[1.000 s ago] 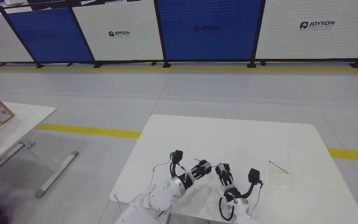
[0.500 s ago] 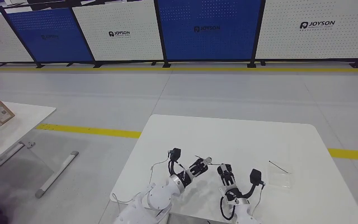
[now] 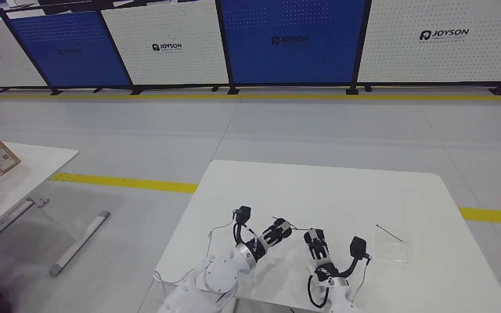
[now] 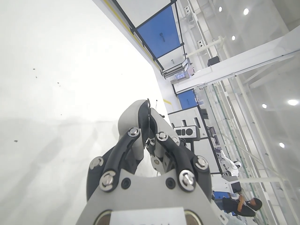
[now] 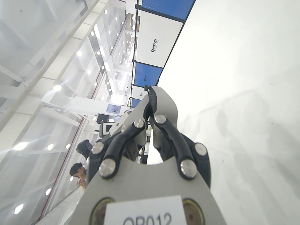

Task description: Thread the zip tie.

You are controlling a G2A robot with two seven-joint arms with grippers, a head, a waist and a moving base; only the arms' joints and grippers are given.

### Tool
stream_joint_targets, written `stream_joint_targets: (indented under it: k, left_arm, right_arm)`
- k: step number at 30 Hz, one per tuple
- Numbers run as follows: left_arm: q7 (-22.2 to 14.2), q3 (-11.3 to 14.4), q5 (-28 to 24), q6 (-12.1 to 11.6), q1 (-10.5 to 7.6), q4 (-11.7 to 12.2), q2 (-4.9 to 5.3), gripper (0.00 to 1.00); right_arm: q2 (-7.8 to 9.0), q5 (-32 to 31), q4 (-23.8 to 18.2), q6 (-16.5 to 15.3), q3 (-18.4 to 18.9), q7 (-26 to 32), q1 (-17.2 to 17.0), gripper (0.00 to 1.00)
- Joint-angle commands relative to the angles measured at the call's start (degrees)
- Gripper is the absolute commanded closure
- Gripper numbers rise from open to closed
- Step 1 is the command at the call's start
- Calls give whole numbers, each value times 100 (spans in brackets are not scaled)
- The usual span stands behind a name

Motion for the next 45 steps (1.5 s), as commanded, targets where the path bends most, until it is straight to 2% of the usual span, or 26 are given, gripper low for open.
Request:
stream_joint_targets:
  k: [1,6,7,8,10,12,14,15,16,17,25,35,36,37,38,42,45]
  left_arm:
    - [-30,-3,-7,-10,2,3,2,100]
    - [-89,-17,-20,-24,13,-9,9,100]
    - [-98,-20,-31,-24,17,-14,10,76]
    - [-102,-23,-36,-24,19,-16,11,70]
    - [-79,-31,-19,-13,18,-17,12,74]
    - [-72,-32,-32,-7,11,-6,10,82]
    - [-69,-30,-44,-6,6,1,8,82]
    - [-67,-31,-46,-5,5,6,8,85]
    - [-64,-31,-49,-4,3,11,8,93]
    - [-62,-31,-53,-2,2,16,7,97]
    - [-80,15,-17,27,-65,76,-3,100]
    - [-196,34,-121,-47,-29,-57,-1,100]
    - [-196,32,-126,-45,-27,-61,0,100]
    - [-183,28,-153,-27,-24,-63,-2,100]
    - [-163,23,-197,0,-23,-62,-5,100]
    - [-33,-10,-474,177,-29,-70,-25,100]
    - [155,-84,-876,370,-31,-120,-52,100]
  right_arm:
    - [3,-47,-7,31,-2,3,0,100]
    - [4,-119,-42,87,-16,-1,-13,100]
    - [4,-127,-48,89,-21,-3,-16,100]
    - [4,-133,-49,91,-24,-5,-18,100]
    - [2,-134,-41,93,-29,-5,-16,100]
    - [1,-130,-28,92,-34,0,-9,100]
    - [0,-129,-19,90,-35,1,-4,100]
    - [-1,-129,-19,87,-36,-1,-3,100]
    - [-1,-131,-21,79,-35,-5,-6,100]
    - [0,-136,-22,75,-33,-6,-8,100]
    - [4,-150,-23,63,-5,-14,-14,100]
    - [0,-164,-19,93,-26,75,51,100]
    - [1,-161,-24,87,-23,78,53,96]
    - [0,-125,-38,44,-16,72,46,29]
    - [1,-117,-41,16,-8,75,41,0]
    - [19,-162,-87,-111,37,81,-30,0]
    - [39,-164,-146,-215,112,16,-146,0]
